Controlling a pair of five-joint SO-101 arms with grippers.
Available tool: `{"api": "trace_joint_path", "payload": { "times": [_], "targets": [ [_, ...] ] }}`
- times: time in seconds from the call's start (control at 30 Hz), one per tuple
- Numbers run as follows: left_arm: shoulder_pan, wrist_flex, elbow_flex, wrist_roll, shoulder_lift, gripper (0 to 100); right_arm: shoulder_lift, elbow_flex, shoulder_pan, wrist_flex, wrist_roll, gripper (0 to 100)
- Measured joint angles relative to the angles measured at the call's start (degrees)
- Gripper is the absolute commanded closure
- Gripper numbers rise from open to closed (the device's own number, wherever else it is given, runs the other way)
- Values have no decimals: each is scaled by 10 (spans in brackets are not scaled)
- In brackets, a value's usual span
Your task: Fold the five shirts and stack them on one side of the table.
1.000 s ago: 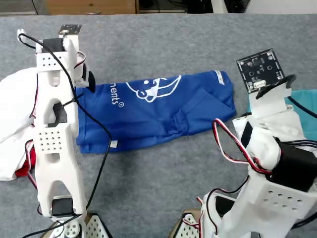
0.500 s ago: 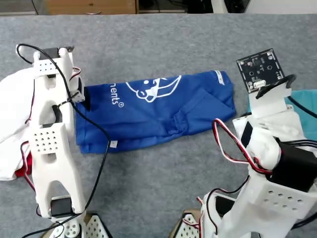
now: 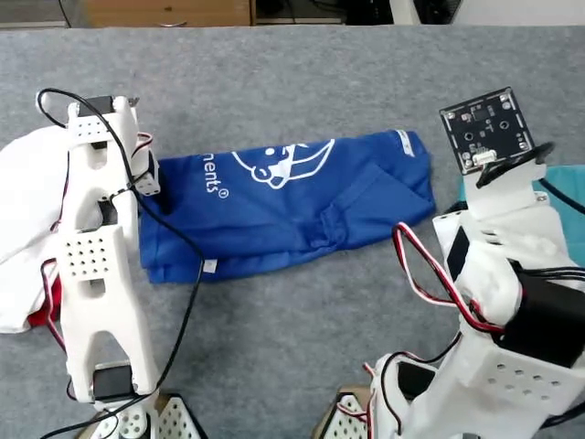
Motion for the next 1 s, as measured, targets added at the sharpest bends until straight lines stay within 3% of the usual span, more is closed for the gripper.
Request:
{"api": "trace_joint_path", "payload": {
  "times": [0.17, 0.53, 0.8, 1.0],
  "targets": [
    [20, 0, 6, 0, 1, 985, 0, -21, 0, 0, 0, 971],
    [32, 0, 17, 0, -42, 983, -1, -33, 0, 0, 24, 972],
    [-35, 0, 18, -27, -91, 983, -1, -61, 0, 0, 26, 972],
    [-37, 0, 18, -36, -92, 983, -1, -61, 0, 0, 26, 972]
  ]
}}
